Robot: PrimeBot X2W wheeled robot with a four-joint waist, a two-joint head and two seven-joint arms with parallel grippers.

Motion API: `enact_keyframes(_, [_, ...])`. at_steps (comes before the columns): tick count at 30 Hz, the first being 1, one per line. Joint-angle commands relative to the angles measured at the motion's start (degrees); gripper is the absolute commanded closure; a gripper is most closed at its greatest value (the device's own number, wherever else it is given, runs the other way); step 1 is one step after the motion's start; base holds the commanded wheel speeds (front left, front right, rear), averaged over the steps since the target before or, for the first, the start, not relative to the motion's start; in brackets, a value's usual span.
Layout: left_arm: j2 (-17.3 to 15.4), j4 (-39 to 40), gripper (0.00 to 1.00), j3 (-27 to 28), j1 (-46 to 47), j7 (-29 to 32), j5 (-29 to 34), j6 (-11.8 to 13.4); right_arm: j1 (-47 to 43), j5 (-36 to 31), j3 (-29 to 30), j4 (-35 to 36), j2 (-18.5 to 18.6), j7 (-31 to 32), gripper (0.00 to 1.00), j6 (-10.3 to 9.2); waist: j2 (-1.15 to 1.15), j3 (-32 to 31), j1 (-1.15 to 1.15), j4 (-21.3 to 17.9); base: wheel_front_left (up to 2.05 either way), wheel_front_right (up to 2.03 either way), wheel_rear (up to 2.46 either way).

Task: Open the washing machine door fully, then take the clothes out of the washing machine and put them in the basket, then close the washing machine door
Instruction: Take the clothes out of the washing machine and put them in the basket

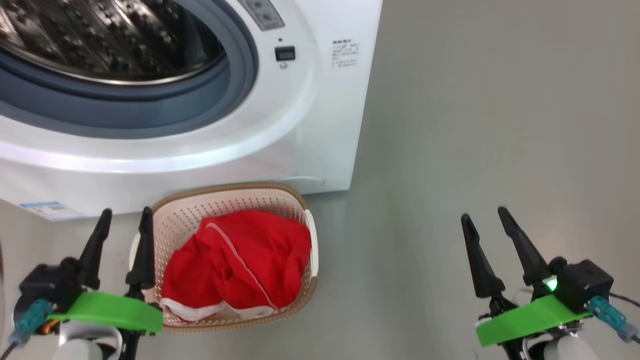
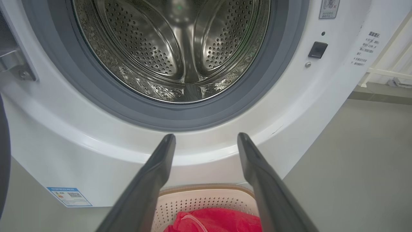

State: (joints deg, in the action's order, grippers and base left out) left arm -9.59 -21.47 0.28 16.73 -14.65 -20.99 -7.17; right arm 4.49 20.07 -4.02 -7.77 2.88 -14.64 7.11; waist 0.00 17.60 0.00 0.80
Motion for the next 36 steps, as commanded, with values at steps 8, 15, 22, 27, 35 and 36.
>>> enact_keyframes(8, [0.2,9.4,0.0,4.7,-7.8,-0.3,4.5,-0.3,-4.9,-0.3,0.2,0.3,0.0,-0.4,0.0,0.37,0.0,-8.0,0.0,1.6,0.0,0.0,0.0])
enact_keyframes(15, [1.4,12.5,0.0,6.2,-14.0,-0.3,5.3,-0.3,-7.8,-0.4,0.7,0.2,0.0,-0.4,0.0,0.37,0.0,-11.2,0.0,1.6,0.0,0.0,0.0])
enact_keyframes(22, [2.2,15.4,0.0,7.2,-19.2,-0.3,5.1,-0.3,-10.3,-0.6,2.0,0.6,0.0,-0.4,0.0,0.37,0.0,-12.7,0.0,1.6,0.0,0.0,0.0])
enact_keyframes(27, [2.8,17.0,0.0,7.1,-21.9,-0.3,5.2,-0.3,-11.6,-0.5,2.7,0.8,0.0,-0.4,0.0,0.37,0.0,-13.3,0.0,1.6,0.0,0.0,0.0])
enact_keyframes(35, [3.5,17.4,0.0,6.8,-22.1,-0.3,5.1,-0.3,-12.1,-0.4,3.0,0.8,0.0,-0.4,0.0,0.37,0.0,-13.9,0.0,1.7,0.0,0.0,0.0])
enact_keyframes(36, [3.5,17.4,0.0,6.8,-22.0,-0.3,5.0,-0.3,-12.1,-0.4,3.0,0.8,0.0,-0.4,0.0,0.37,0.0,-13.9,0.0,1.7,0.0,0.0,0.0])
